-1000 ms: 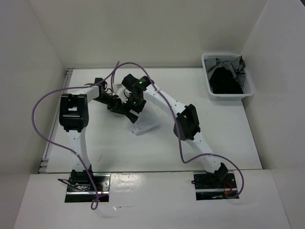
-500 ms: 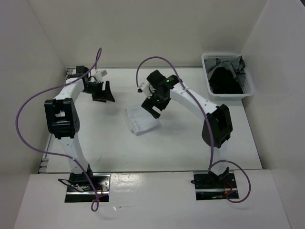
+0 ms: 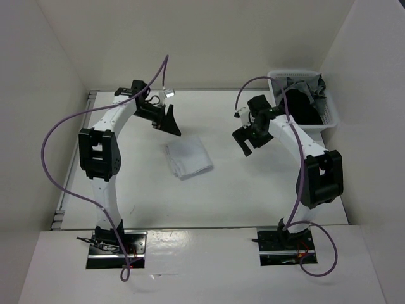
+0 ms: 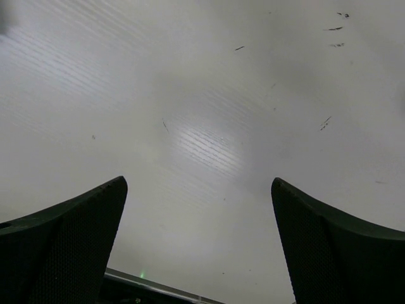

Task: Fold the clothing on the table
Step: Fold the skirt

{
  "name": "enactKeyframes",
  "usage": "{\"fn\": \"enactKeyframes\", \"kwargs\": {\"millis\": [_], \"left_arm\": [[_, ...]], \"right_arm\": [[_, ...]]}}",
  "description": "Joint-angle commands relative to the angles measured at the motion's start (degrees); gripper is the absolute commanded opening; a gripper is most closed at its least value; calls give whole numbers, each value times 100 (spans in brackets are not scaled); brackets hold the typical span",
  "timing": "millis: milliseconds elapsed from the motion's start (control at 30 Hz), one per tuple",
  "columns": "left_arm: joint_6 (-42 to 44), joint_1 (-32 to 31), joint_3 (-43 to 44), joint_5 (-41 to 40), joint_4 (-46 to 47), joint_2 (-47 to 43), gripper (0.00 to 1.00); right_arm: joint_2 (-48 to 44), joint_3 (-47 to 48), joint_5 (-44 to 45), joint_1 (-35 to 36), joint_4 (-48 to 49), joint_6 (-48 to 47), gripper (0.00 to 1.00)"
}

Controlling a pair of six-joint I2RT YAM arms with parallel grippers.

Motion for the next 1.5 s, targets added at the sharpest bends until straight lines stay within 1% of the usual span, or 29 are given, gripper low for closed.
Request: {"fn": "enactKeyframes", "kwargs": {"millis": [0, 267, 433, 500, 533, 600, 633, 733, 900, 1067, 1133, 1233, 1267, 1333, 1367, 1400, 1433, 1467], "left_arm": [[692, 2, 165, 599, -695, 443, 91], [1369, 2, 420, 793, -1451, 1111, 91], [1494, 2, 368, 793, -1452, 1366, 91], [1494, 2, 228, 793, -1339, 1490, 91], [1494, 2, 175, 698, -1138, 1490, 91], [1170, 2, -61, 452, -830, 1543, 91], [942, 54, -141, 224, -463, 1543, 91], [660, 108, -352, -67, 127, 1613, 91], [536, 213, -222, -428, 323, 2122, 91], [536, 266, -283, -551, 411, 2176, 91], [536, 266, -283, -490, 263, 1957, 90], [536, 266, -222, -367, 43, 1404, 90], [536, 266, -221, -419, -89, 1011, 90], [387, 266, -64, -612, -152, 570, 90], [282, 266, -63, -761, -152, 71, 90], [98, 266, -63, -1023, -73, -168, 91], [-8, 344, -2, -1156, 6, -623, 93], [-131, 397, -1, -1306, 7, -837, 93]], "right_arm": [[-363, -104, -24, -172, 349, 144, 99], [-363, -156, 143, -234, 349, 144, 99], [-310, -156, 143, -234, 349, 197, 99], [-258, -156, 143, -234, 349, 197, 99], [-257, -156, 143, -234, 349, 197, 99], [-257, -156, 195, -234, 349, 197, 99], [-257, -156, 196, -234, 349, 197, 99], [-257, -156, 196, -234, 349, 197, 99], [-257, -279, 196, -234, 472, 197, 99], [-372, -385, 196, -234, 524, 250, 99], [-503, -385, 196, -234, 524, 250, 99], [-723, -438, 196, -234, 524, 250, 99], [-802, -490, 196, -295, 472, 250, 99], [-1038, -490, 196, -435, 419, 250, 99], [-1127, -551, 196, -523, 419, 250, 99], [-1293, -552, 109, -750, 419, 250, 99], [-1382, -552, -40, -883, 419, 250, 99], [-1469, -604, -137, -1198, 419, 250, 99]]}}
